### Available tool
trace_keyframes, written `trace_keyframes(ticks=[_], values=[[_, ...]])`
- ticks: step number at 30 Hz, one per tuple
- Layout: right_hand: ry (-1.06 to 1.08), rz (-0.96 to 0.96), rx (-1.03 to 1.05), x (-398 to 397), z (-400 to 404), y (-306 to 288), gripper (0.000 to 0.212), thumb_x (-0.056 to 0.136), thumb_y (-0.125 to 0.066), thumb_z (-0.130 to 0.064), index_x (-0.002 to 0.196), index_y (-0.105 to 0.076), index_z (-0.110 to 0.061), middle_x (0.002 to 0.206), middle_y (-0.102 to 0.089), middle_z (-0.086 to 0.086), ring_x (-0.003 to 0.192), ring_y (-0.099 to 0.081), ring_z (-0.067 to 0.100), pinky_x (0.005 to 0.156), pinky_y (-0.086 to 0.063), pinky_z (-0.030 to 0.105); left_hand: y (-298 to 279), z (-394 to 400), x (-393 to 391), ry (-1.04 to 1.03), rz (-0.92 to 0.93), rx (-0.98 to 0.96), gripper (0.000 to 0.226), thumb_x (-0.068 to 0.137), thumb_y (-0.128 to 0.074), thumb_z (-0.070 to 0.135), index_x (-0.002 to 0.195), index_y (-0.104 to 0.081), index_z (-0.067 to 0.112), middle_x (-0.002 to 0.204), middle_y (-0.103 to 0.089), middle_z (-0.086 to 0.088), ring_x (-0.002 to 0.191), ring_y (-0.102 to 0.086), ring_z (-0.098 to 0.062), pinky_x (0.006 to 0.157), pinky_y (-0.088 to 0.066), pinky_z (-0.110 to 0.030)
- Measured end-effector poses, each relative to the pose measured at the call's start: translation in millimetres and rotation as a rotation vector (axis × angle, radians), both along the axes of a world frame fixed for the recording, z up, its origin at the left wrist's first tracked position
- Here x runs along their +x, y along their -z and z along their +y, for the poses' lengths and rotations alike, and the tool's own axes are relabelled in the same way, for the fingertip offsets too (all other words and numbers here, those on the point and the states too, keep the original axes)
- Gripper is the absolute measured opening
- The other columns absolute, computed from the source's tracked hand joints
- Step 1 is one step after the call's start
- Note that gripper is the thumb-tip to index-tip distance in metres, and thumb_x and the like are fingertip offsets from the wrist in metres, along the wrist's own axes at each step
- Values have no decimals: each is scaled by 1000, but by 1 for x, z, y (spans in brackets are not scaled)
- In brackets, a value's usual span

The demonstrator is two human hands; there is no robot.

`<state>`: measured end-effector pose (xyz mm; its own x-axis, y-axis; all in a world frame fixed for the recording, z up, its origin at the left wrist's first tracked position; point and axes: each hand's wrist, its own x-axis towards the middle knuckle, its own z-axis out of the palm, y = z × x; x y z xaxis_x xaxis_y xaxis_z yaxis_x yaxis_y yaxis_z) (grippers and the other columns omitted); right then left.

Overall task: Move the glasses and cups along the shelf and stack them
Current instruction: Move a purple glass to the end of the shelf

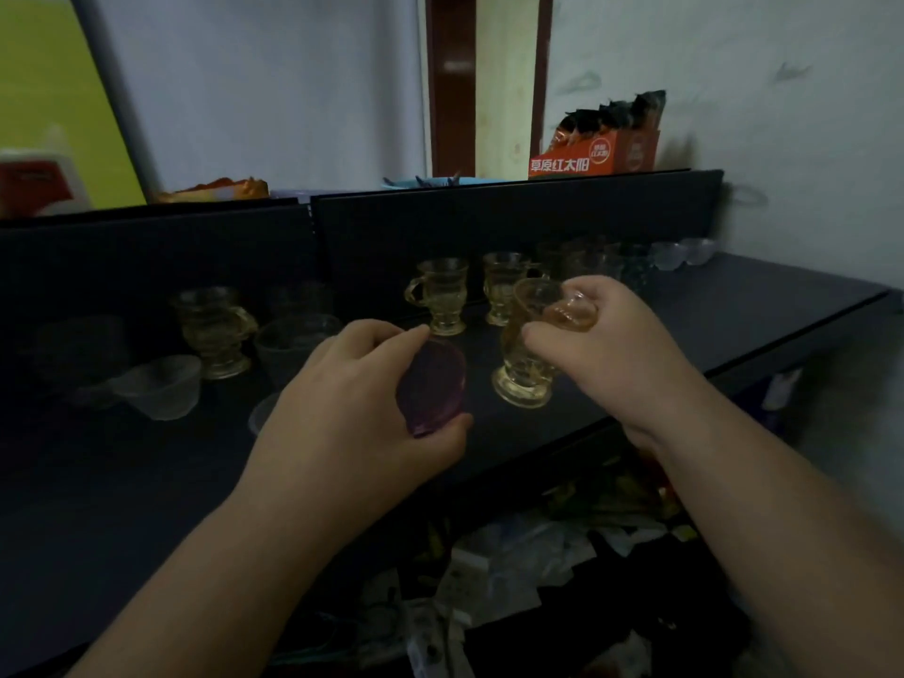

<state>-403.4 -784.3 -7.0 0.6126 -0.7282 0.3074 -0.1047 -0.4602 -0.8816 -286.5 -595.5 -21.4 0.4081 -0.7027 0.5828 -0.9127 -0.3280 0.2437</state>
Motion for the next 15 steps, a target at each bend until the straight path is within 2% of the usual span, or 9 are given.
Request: trace_keyframes(ticks=[2,4,6,7,9,11,13,15], values=[[-51,28,-12,11,-31,-5,44,71,-77,-33,111,-61,-25,94,-67,-8,83,-64,7,64,-45,26,1,-25,-4,-57,2,6,87,69,-60,71,145,-36,35,132,-39,19,114,-40,-2,88,-42,-23],[-108,49,-12,27,-57,-8,32,71,-77,-26,101,-67,-19,83,-68,-6,71,-65,6,58,-49,23,2,-45,-8,-110,8,21,87,68,-58,71,145,-37,34,132,-40,17,114,-39,-3,88,-40,-23],[-150,96,-10,50,-74,-7,34,71,-76,-24,101,-68,-10,78,-69,-1,63,-65,7,55,-50,19,4,-60,-11,-154,19,28,86,69,-58,70,144,-39,34,130,-41,17,114,-40,-4,88,-39,-23],[-174,129,-8,63,-79,-5,46,68,-76,-29,108,-67,-9,86,-71,3,70,-67,10,61,-53,22,4,-64,-12,-175,23,29,86,69,-58,70,144,-39,34,129,-42,17,114,-41,-5,89,-41,-24],[-209,193,-12,87,-86,0,68,61,-76,-39,122,-60,-14,102,-68,3,88,-68,18,77,-58,35,6,-70,-12,-211,28,39,85,69,-59,71,143,-40,34,128,-43,18,115,-42,-5,91,-44,-27],[-239,216,-24,105,-90,3,62,66,-77,-37,120,-55,-16,99,-63,-3,89,-63,15,81,-57,38,6,-73,-11,-235,37,54,84,69,-58,71,143,-40,34,128,-43,18,115,-43,-5,92,-44,-27],[-249,222,-46,118,-90,4,48,72,-77,-33,108,-49,-22,90,-56,-10,83,-58,8,81,-55,36,6,-75,-7,-259,32,69,84,70,-58,70,143,-40,33,129,-43,17,116,-42,-6,93,-41,-25],[-248,228,-48,128,-90,5,45,70,-78,-38,101,-50,-22,90,-59,-9,83,-60,9,82,-55,37,4,-78,-1,-270,26,86,84,70,-60,68,144,-40,34,131,-42,16,117,-41,-6,91,-38,-24]])
